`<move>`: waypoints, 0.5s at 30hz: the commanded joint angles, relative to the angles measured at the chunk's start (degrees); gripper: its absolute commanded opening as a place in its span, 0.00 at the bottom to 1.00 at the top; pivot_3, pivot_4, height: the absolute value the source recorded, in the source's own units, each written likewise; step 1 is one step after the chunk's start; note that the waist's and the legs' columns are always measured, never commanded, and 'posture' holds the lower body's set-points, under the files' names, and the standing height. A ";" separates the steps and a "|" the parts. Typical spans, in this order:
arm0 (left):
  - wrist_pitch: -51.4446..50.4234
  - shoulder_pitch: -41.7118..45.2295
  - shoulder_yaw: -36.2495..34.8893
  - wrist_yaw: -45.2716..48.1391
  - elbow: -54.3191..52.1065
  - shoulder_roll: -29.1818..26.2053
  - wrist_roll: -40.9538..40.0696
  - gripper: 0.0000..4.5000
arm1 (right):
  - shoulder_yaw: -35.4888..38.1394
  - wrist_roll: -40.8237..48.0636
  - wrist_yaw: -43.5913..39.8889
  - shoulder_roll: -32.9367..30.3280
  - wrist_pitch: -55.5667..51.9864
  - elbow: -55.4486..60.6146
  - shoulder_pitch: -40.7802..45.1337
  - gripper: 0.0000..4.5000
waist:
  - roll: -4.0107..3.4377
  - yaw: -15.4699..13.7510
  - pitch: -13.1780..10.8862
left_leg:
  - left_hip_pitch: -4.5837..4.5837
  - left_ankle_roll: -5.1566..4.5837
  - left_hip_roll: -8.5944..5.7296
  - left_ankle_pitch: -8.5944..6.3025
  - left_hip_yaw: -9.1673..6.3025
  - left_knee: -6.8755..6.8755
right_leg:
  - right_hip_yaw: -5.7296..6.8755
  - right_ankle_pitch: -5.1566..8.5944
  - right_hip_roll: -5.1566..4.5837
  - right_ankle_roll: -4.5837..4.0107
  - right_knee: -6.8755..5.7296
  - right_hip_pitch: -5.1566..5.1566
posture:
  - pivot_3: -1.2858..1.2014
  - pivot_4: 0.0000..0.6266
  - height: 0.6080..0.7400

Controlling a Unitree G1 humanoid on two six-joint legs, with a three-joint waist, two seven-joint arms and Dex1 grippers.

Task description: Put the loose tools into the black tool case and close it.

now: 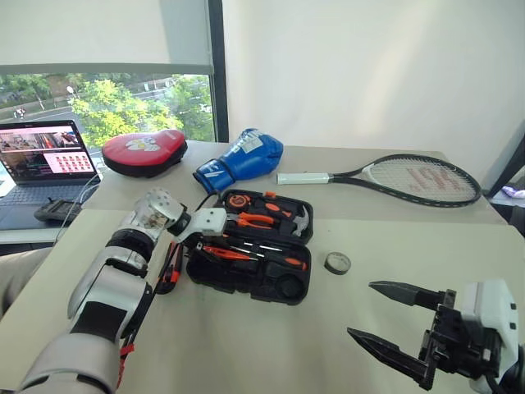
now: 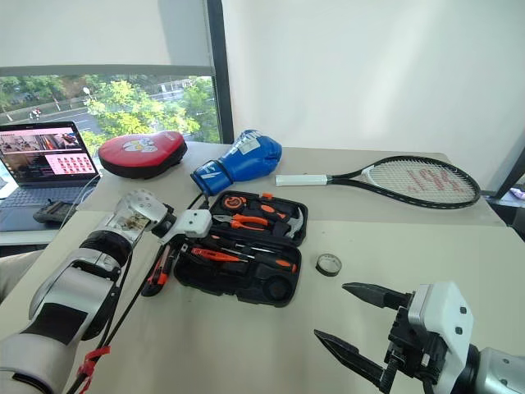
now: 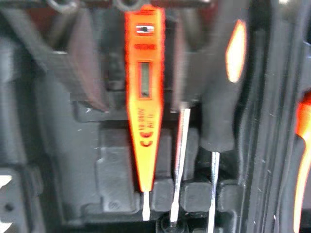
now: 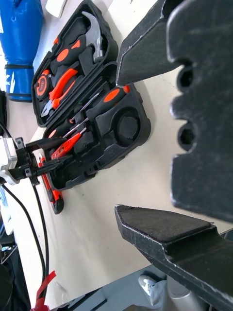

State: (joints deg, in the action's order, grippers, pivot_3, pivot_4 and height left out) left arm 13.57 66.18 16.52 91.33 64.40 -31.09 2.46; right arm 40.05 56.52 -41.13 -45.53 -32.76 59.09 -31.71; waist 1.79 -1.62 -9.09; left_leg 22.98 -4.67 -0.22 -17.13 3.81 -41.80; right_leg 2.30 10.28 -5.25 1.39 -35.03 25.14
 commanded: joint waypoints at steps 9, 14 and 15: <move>-37.75 -14.37 -16.99 -15.35 -33.32 -4.29 -18.54 0.01 | 0.07 -0.51 -0.63 -0.71 2.03 -1.31 1.74 1.00 | -0.07 0.55 0.04 | -0.13 0.00 0.02 -0.01 -0.05 0.00 | -0.10 0.07 -0.08 0.11 -0.04 -0.10 | 0.52 0.24 1.00; -42.22 -32.07 -19.13 -28.24 -52.88 0.21 -19.53 0.01 | -1.60 -0.94 0.38 -0.64 1.87 -0.97 2.32 1.00 | -0.04 0.34 0.02 | -0.12 0.10 0.04 0.02 -0.12 -0.01 | -0.15 0.05 -0.22 0.09 -0.08 -0.08 | 0.52 0.24 1.00; -42.56 -33.65 -18.99 -29.64 -54.59 0.64 -19.32 0.01 | -1.73 -0.99 0.48 -0.63 1.89 -0.91 2.31 1.00 | -0.04 0.26 0.02 | -0.11 0.11 0.04 0.03 -0.13 -0.01 | -0.13 0.05 -0.23 0.09 -0.07 -0.07 | 0.52 0.24 1.00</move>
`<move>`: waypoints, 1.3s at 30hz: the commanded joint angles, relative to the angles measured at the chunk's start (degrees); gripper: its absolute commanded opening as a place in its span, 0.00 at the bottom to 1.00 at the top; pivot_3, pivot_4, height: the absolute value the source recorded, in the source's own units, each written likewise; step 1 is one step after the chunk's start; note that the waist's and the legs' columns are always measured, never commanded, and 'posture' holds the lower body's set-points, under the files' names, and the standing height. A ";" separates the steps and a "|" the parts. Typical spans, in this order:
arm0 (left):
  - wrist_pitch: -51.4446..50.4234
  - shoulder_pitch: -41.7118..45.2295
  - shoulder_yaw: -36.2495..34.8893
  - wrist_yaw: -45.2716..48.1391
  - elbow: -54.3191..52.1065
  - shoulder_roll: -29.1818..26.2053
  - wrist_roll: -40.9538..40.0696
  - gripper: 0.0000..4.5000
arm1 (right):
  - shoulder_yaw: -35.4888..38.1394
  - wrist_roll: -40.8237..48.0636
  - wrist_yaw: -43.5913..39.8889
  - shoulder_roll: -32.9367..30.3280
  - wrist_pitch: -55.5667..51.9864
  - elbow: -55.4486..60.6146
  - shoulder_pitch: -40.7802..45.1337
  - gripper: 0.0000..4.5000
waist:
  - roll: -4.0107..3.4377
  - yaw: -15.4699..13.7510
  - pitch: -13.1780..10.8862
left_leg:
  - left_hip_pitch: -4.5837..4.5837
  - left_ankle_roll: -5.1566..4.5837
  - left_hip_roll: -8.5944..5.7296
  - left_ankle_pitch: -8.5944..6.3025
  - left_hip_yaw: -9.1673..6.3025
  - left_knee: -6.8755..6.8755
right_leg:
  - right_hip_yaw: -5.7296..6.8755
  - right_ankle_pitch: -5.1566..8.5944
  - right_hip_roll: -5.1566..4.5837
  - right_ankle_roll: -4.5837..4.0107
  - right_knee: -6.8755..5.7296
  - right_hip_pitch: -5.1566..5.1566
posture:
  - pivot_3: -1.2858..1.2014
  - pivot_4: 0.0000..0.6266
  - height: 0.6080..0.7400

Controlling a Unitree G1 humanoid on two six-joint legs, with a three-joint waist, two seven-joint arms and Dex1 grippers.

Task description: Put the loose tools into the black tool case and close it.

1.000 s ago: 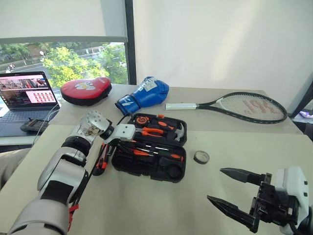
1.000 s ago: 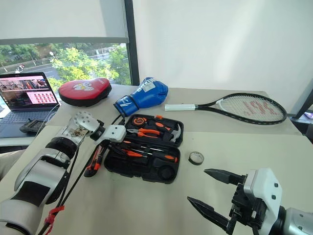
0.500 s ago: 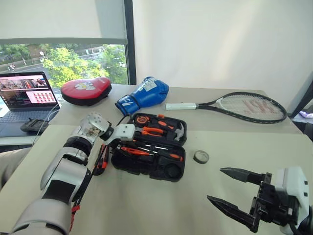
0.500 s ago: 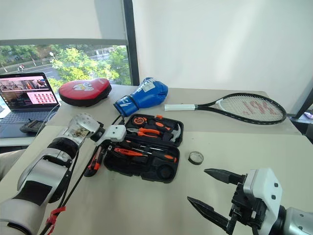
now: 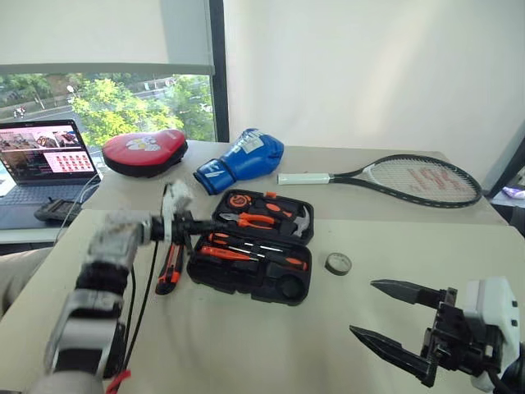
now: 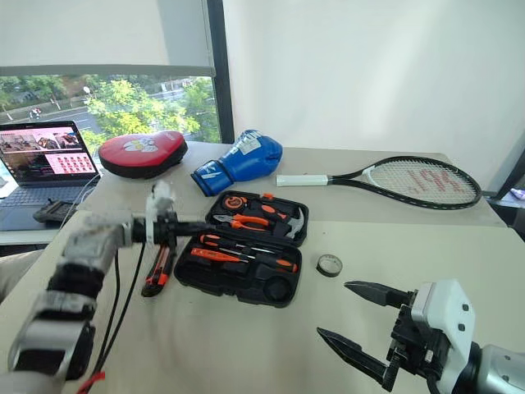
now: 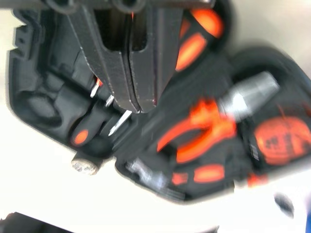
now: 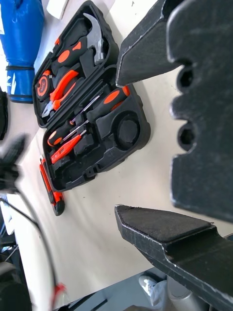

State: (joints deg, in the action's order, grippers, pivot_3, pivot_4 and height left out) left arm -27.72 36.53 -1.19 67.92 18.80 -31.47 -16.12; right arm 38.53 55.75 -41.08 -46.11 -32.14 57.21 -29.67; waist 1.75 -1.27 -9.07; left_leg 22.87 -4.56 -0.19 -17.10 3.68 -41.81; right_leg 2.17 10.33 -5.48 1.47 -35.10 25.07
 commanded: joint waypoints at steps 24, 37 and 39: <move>-16.46 -7.99 -17.56 -30.07 -22.81 3.30 -9.48 0.24 | -5.33 -0.99 -0.28 -1.54 1.98 -1.51 5.46 1.00 | -0.24 -0.42 0.14 | -0.61 0.10 0.09 -0.04 -0.08 0.19 | 0.06 0.05 -0.21 -0.15 0.10 -0.51 | 0.52 0.24 1.00; -37.18 -20.59 -15.13 -53.88 -40.00 5.47 -3.24 0.98 | -9.40 -1.35 -5.52 -4.94 1.15 -8.45 14.31 1.00 | -0.22 -1.08 0.12 | -0.69 0.21 0.03 -0.12 -0.12 0.25 | 0.11 0.06 0.02 -0.15 0.13 -0.64 | 0.52 0.24 1.00; -37.64 -23.06 -14.00 -54.47 -40.69 5.30 -2.64 0.98 | -8.87 -0.99 -5.96 -5.48 0.84 -8.59 14.44 1.00 | -0.23 -1.02 0.12 | -0.74 0.28 0.05 -0.16 -0.12 0.31 | 0.06 0.07 -0.06 -0.18 0.12 -0.63 | 0.52 0.24 1.00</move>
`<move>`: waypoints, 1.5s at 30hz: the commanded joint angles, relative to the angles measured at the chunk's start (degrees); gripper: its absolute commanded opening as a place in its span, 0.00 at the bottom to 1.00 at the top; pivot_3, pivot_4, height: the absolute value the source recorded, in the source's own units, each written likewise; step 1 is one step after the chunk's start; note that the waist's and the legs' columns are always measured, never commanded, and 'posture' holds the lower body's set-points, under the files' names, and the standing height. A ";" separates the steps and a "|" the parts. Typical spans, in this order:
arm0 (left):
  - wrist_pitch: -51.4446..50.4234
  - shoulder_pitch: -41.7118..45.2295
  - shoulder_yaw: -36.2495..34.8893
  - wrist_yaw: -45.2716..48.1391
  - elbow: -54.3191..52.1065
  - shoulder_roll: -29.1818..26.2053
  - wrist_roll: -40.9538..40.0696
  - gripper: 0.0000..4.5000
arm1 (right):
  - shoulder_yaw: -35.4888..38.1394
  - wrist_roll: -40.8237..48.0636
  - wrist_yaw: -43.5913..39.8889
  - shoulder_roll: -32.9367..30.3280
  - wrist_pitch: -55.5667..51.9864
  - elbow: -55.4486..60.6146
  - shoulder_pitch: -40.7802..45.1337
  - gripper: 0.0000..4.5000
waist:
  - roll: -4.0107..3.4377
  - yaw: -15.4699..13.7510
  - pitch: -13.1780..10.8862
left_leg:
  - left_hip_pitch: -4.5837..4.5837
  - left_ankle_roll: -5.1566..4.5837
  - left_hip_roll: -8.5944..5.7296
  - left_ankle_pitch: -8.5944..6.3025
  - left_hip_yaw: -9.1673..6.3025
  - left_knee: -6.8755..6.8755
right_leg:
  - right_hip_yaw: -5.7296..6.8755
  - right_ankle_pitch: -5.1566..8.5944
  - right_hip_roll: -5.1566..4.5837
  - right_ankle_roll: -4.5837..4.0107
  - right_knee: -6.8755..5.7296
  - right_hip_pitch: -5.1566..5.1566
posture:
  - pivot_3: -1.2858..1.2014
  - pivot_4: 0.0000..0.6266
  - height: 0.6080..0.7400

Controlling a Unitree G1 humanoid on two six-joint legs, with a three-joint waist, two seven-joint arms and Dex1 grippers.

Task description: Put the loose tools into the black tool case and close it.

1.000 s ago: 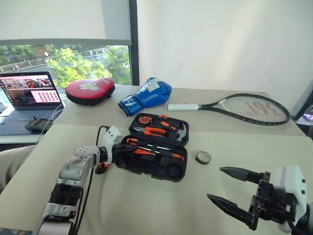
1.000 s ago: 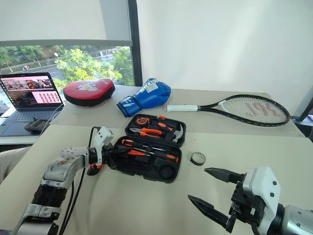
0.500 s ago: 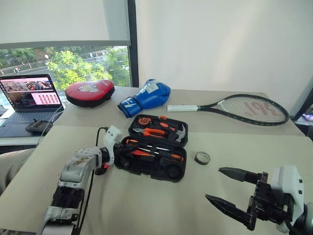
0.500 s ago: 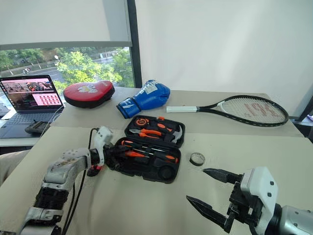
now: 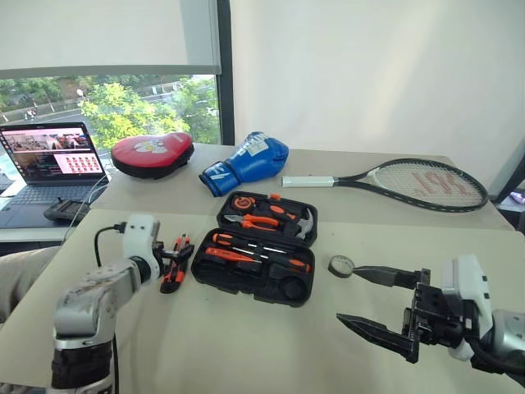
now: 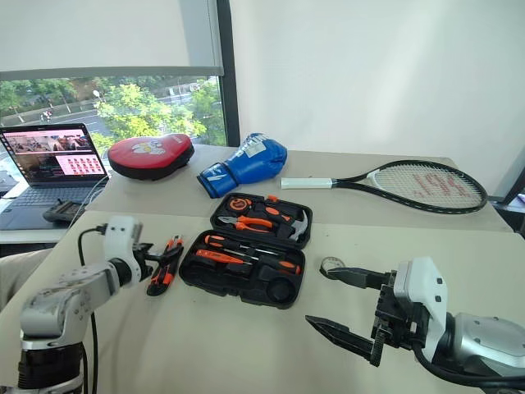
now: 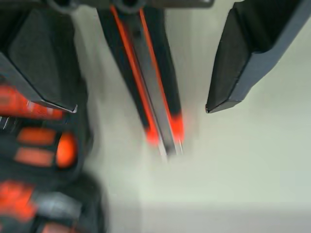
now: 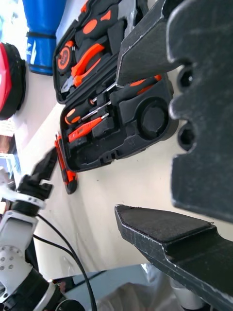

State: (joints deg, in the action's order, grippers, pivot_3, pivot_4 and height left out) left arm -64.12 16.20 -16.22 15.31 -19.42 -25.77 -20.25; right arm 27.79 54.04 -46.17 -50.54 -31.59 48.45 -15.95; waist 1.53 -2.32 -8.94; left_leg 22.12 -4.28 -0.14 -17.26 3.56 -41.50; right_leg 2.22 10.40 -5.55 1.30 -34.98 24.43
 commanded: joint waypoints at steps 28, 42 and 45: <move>46.59 27.85 26.58 65.78 32.44 -15.54 1.34 0.43 | 8.85 2.46 4.94 1.38 -0.19 7.12 -8.64 1.00 | 0.14 -0.01 -0.08 | -0.09 0.08 -0.12 0.07 0.21 0.47 | 0.14 0.43 0.34 -0.48 0.09 0.02 | 0.52 0.24 1.00; 81.00 36.72 42.34 77.19 61.43 -14.94 12.47 0.43 | 15.98 4.40 5.70 3.00 0.80 10.83 -17.06 1.00 | 0.18 0.06 -0.10 | 0.18 -0.11 -0.03 -0.03 0.19 0.23 | 0.09 0.36 0.24 -0.29 0.03 0.23 | 0.52 0.24 1.00; 82.79 36.51 43.20 77.19 62.26 -15.27 12.27 0.43 | 15.98 4.55 6.15 2.90 0.80 11.01 -17.16 1.00 | 0.18 0.09 -0.10 | 0.17 -0.12 -0.02 -0.04 0.18 0.18 | 0.08 0.37 0.23 -0.25 0.02 0.21 | 0.52 0.24 1.00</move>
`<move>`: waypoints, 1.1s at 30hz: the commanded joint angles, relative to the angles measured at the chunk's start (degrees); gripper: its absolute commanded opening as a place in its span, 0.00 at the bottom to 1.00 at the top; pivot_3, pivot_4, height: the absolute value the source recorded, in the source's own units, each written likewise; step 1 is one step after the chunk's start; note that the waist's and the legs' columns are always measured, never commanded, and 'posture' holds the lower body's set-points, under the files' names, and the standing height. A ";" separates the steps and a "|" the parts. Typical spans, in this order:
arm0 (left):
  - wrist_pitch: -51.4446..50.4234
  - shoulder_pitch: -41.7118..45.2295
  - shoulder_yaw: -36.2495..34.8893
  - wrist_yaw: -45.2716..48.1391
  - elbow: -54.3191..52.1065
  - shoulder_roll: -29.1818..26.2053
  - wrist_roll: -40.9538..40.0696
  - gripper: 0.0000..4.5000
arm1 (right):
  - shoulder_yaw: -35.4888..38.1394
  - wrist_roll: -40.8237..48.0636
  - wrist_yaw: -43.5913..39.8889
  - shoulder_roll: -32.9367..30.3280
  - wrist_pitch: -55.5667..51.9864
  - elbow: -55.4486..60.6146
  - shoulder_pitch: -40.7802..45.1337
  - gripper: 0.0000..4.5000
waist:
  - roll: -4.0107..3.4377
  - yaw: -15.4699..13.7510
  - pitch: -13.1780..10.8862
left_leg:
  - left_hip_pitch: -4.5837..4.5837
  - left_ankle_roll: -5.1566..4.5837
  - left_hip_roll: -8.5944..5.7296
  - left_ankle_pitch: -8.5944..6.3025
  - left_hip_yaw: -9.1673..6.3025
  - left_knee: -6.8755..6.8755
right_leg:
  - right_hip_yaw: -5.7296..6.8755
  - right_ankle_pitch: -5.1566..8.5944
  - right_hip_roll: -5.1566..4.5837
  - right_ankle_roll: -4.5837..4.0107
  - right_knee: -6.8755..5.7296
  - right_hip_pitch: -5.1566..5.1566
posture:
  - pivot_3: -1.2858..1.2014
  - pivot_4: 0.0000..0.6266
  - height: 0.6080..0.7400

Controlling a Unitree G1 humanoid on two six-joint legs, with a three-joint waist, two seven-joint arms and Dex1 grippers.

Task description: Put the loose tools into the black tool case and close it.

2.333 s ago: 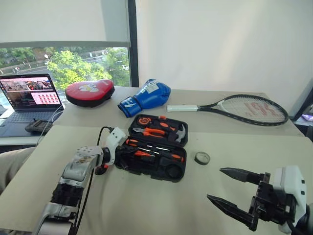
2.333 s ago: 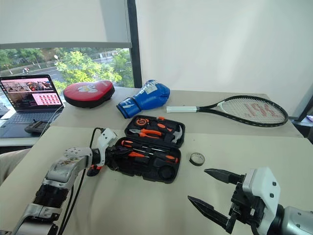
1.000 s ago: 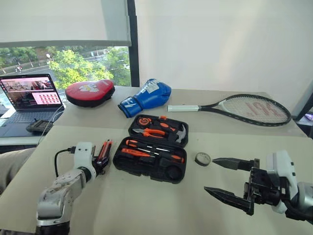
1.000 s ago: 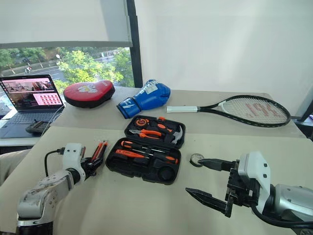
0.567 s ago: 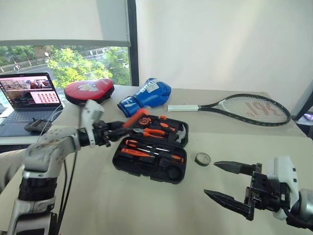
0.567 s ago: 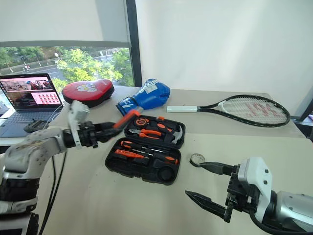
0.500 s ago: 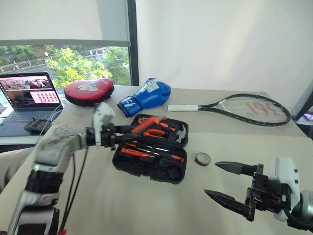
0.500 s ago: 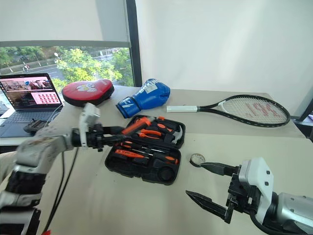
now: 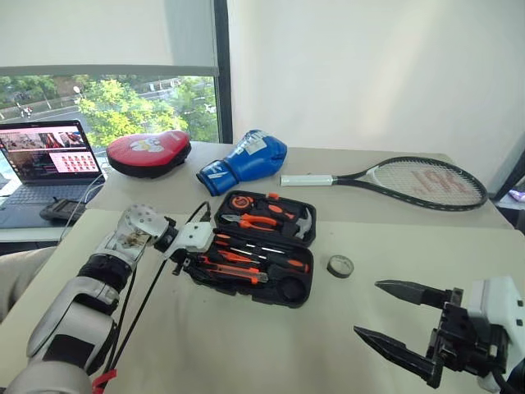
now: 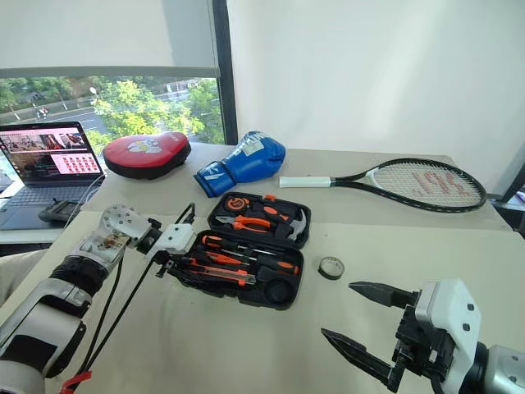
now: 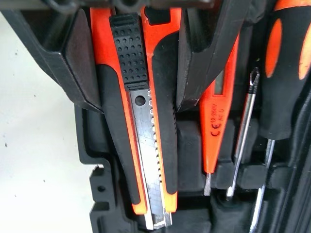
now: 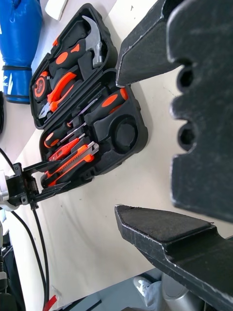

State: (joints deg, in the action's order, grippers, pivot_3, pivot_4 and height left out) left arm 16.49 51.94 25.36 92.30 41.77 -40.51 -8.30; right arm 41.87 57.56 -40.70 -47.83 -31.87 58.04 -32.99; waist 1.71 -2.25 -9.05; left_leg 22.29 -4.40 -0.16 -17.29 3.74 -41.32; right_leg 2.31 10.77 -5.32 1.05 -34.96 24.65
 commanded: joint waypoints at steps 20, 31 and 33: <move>-8.58 4.63 0.46 0.20 2.15 0.94 -12.12 0.98 | 3.15 1.46 -0.67 -0.91 0.66 0.54 0.05 1.00 | 0.04 0.14 -0.03 | 0.06 -0.24 -0.02 -0.17 -0.01 -0.22 | 0.00 0.06 0.03 0.20 -0.02 -0.06 | 0.52 0.24 1.00; -39.00 -14.87 -18.90 -23.85 -26.95 4.04 -19.65 0.26 | -1.59 0.26 0.22 -1.29 0.69 -0.50 3.44 1.00 | -0.06 0.84 -0.03 | -0.09 -0.28 0.00 -0.22 -0.10 -0.31 | -0.06 0.13 -0.20 0.40 -0.04 -0.25 | 0.52 0.24 1.00; -39.81 -20.20 -20.65 -29.33 -32.39 5.48 -18.91 0.11 | -1.59 0.14 0.00 -1.37 0.68 -0.57 3.45 1.00 | -0.04 0.84 -0.04 | -0.05 -0.24 0.01 -0.22 -0.15 -0.31 | -0.09 0.12 -0.23 0.39 -0.05 -0.24 | 0.52 0.24 1.00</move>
State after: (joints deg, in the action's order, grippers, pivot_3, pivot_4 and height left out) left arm -22.61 33.23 8.13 68.33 16.27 -35.37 -27.13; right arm 39.50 57.52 -40.66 -49.03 -31.87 57.04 -29.84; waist 1.67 -1.41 -9.09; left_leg 22.25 -4.61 -0.15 -17.52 3.56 -41.63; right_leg 2.19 10.88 -5.58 1.42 -35.01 24.42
